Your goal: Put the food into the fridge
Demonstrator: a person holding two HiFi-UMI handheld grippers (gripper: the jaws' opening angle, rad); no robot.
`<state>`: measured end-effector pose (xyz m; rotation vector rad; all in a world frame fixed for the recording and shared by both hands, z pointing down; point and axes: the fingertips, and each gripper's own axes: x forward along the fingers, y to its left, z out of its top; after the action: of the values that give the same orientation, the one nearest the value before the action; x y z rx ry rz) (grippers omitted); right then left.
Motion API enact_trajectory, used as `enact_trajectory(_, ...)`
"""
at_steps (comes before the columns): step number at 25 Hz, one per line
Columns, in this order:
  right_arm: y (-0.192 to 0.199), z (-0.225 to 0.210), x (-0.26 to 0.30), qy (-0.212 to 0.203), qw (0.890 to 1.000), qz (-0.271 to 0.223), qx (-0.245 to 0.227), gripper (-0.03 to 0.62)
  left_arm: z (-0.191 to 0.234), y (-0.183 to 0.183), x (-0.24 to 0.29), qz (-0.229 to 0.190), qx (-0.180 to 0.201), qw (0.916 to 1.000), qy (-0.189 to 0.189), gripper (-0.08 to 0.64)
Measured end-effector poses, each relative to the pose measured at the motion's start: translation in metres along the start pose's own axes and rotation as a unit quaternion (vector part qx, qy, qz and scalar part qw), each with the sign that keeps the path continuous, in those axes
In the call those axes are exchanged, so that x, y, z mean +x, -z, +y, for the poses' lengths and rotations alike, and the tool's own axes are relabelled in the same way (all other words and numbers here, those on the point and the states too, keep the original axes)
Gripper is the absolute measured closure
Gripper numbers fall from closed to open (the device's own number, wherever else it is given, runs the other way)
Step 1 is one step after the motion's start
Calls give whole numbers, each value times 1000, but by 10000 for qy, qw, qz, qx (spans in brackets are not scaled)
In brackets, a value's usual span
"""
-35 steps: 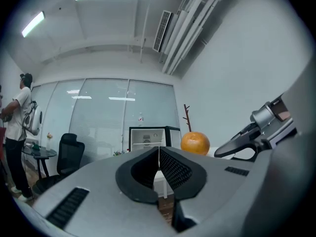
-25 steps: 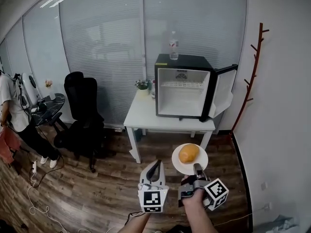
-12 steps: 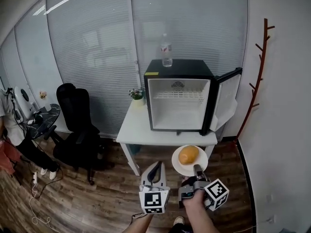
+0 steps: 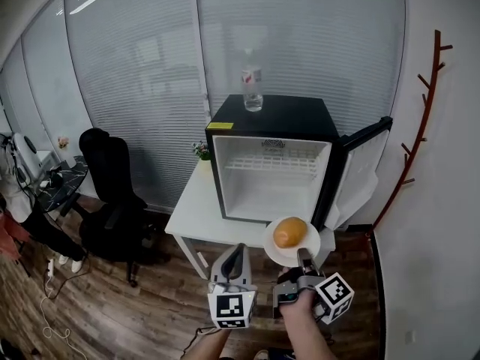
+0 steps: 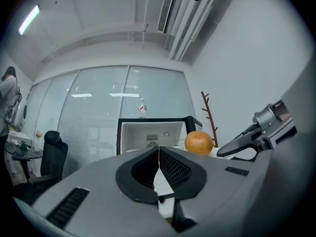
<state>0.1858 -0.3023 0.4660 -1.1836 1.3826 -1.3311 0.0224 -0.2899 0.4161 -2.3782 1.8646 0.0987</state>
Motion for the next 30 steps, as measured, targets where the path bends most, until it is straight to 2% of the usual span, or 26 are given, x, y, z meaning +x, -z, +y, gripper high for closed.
enact_trajectory(8, -6, 1, 78, 31, 10000, 65, -13, 549, 24, 12, 67, -39, -22, 10000, -59, 531)
enact_trajectory(19, -3, 11, 196, 129, 9995, -285, -76, 549, 76, 22, 179, -88, -74, 9994, 329, 531)
enact_trajectory(30, 12, 7, 272, 308, 9976, -604, -107, 549, 112, 35, 239, -127, -164, 9972, 713, 531)
